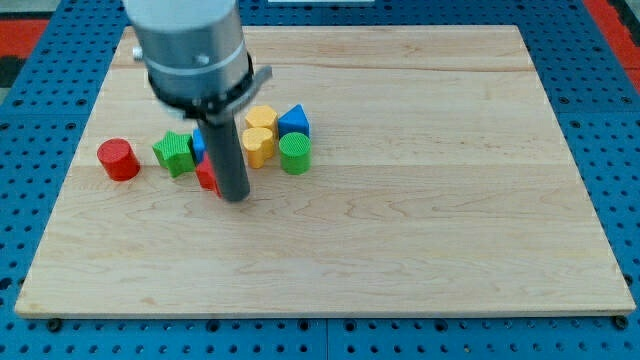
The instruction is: Push the red circle into green star
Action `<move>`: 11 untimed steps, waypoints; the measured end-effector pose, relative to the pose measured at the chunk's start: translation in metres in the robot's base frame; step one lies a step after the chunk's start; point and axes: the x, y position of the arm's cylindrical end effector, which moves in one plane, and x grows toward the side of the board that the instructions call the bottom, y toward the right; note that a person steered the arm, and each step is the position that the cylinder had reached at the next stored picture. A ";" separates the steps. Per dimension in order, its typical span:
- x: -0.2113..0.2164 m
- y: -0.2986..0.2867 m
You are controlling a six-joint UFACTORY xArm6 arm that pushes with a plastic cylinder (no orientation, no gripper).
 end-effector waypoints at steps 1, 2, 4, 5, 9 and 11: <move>-0.031 -0.025; 0.012 -0.042; -0.007 -0.142; -0.038 -0.113; -0.085 -0.116; -0.064 -0.079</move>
